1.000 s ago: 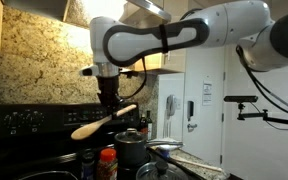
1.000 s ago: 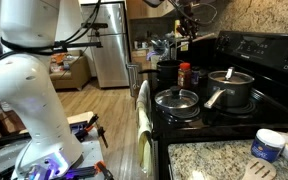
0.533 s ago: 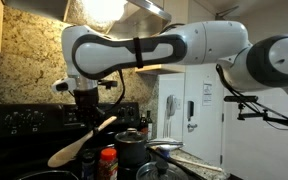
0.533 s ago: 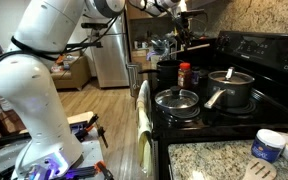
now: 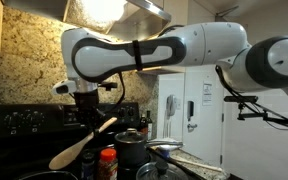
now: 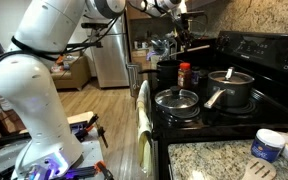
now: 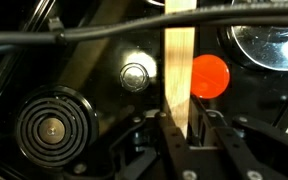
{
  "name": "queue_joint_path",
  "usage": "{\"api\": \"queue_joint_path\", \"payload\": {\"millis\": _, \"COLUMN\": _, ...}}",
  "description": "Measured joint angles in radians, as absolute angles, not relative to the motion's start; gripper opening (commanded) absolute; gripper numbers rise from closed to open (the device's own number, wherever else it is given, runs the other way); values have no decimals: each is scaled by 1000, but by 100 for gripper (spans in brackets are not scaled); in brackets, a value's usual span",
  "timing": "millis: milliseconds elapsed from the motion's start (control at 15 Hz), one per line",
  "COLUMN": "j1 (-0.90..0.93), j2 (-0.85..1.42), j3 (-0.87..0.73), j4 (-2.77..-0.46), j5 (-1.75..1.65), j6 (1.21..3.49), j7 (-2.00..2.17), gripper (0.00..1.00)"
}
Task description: Uncover the pot on the left, put the lid on the stove, and then put the wooden spoon inside the pot
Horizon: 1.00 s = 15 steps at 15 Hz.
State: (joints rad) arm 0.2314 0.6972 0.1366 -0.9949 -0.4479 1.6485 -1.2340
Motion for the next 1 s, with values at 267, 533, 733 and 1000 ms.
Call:
{"api": "queue_joint_path", "payload": {"millis": 267, "j1": 285, "j2": 752, "j3": 132, "j4": -964, "j5": -474, "j6": 1654, "j7": -1234, "gripper": 6}}
{"api": "queue_joint_path", "payload": {"millis": 533, "j1": 379, "j2": 850, "j3": 87, "j4": -878, "j5": -507, "j6": 1653, "j7": -1234, "gripper": 6}}
{"api": "queue_joint_path", "payload": {"millis": 733, "j1": 423, "j2": 911, "j3": 50, "j4": -819, "j5": -524, "j6": 1651, "j7": -1234, "gripper": 6}}
{"api": "queue_joint_path", "payload": {"millis": 1000, "j1": 453, "j2": 966, "j3": 6, "j4": -756, "j5": -526, "j6": 1651, "j7": -1234, "gripper": 6}}
